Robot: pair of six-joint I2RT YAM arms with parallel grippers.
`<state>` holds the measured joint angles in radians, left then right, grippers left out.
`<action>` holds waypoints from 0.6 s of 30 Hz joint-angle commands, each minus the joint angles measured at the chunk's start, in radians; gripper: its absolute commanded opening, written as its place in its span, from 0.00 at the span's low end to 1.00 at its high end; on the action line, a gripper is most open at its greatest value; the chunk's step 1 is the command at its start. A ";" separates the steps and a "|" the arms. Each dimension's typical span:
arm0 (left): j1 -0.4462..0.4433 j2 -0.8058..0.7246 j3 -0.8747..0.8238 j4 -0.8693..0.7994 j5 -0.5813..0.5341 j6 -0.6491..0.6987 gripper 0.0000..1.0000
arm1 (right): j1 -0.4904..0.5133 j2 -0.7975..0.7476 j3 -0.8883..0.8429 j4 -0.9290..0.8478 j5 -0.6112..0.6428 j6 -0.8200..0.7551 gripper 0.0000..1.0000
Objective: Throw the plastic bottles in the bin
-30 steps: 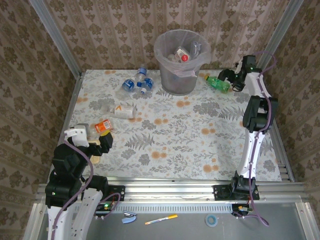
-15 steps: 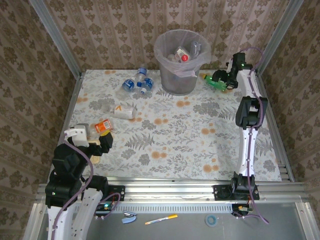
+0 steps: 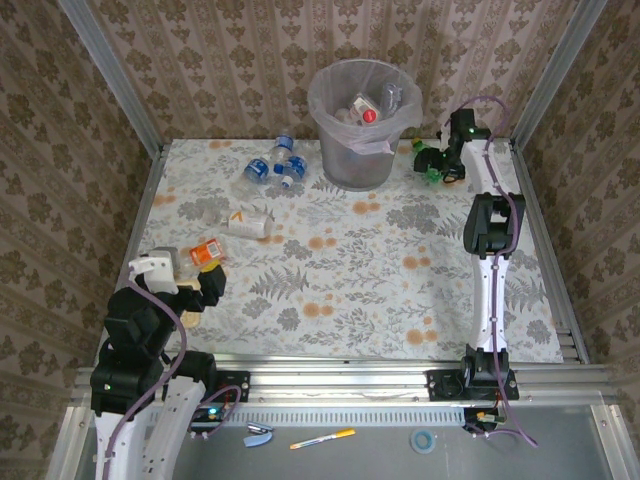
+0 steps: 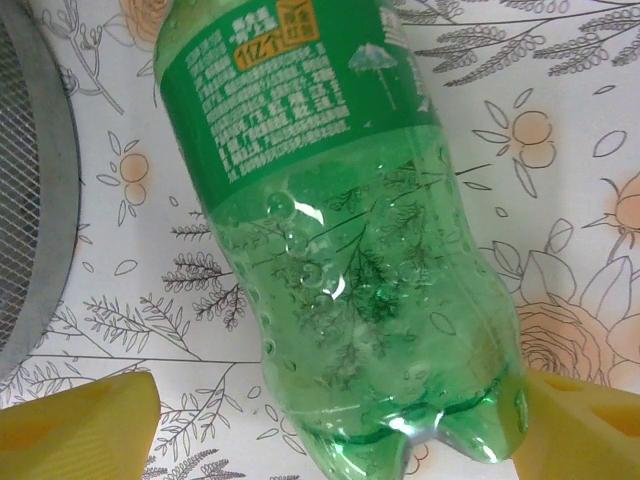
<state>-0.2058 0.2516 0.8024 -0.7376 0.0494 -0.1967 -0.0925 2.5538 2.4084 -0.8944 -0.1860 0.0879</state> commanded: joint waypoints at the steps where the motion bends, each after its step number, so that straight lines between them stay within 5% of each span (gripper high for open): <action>1: 0.010 0.006 -0.010 -0.003 0.013 0.021 1.00 | 0.002 -0.007 0.037 -0.037 0.048 -0.024 0.88; 18: 0.010 0.013 -0.010 -0.003 0.014 0.023 1.00 | 0.035 0.124 0.212 -0.092 0.075 -0.052 0.81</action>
<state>-0.2058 0.2543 0.7994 -0.7380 0.0494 -0.1963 -0.0734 2.6522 2.5713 -0.9405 -0.1120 0.0547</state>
